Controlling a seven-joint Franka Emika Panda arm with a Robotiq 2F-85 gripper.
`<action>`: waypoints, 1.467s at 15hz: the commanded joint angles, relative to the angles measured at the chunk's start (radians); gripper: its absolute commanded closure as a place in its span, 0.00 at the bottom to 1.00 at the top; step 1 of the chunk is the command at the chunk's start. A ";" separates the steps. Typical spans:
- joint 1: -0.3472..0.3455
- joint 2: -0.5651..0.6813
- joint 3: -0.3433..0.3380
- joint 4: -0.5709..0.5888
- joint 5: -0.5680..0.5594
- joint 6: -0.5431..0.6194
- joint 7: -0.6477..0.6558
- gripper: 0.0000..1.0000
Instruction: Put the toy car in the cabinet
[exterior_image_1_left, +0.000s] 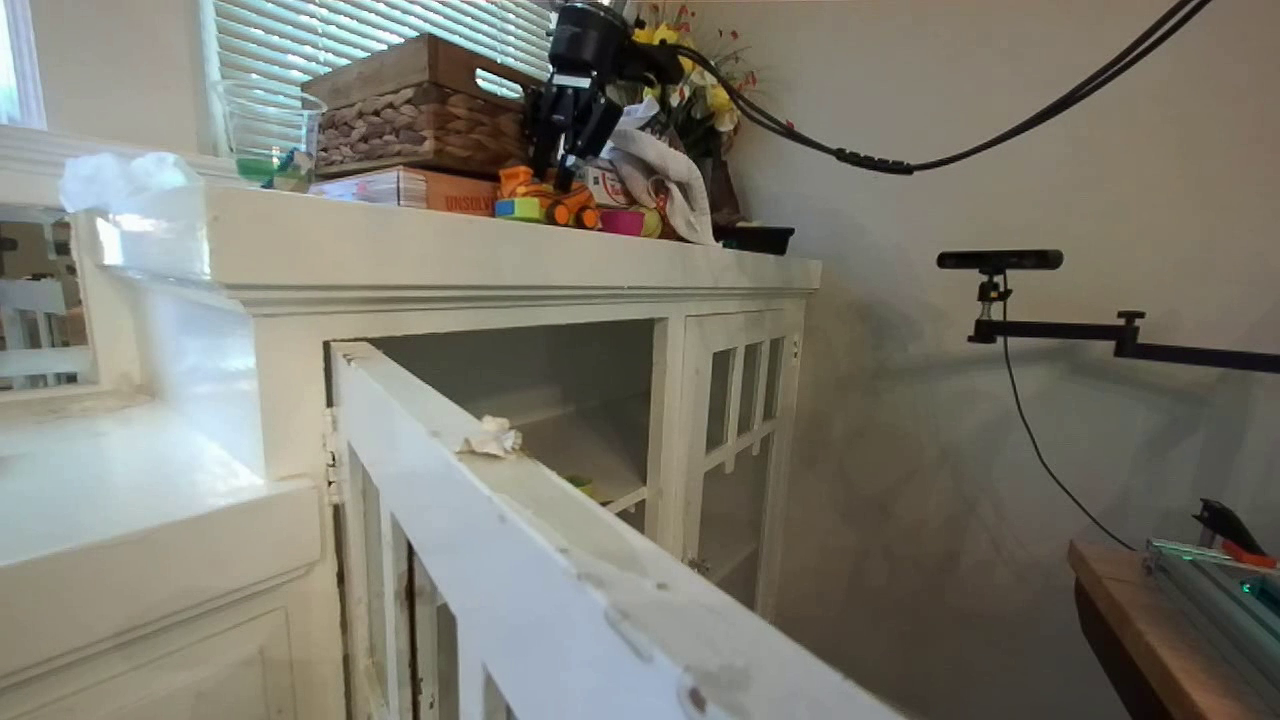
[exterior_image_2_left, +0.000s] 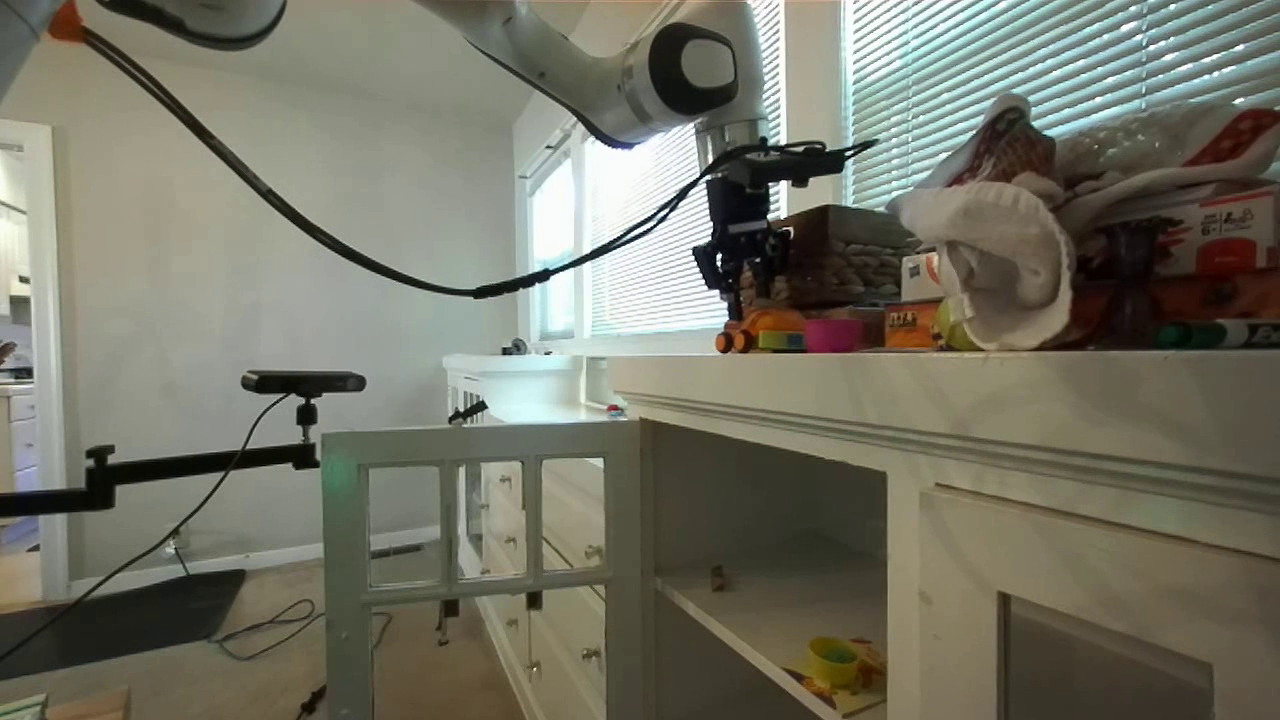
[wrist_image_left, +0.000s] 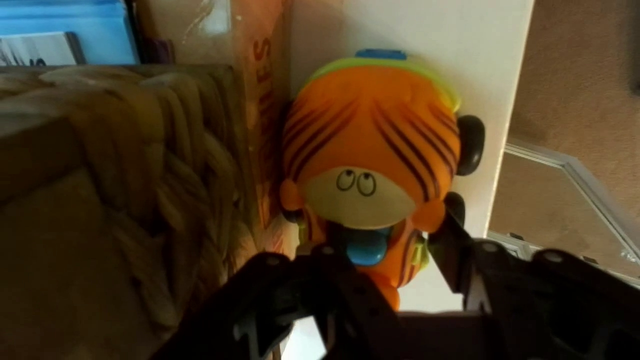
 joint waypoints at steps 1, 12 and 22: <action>0.006 0.008 0.006 -0.012 -0.041 0.003 0.034 0.80; 0.026 -0.025 0.004 -0.049 -0.085 -0.012 0.164 0.97; 0.033 -0.083 0.008 -0.095 -0.095 0.004 0.214 0.97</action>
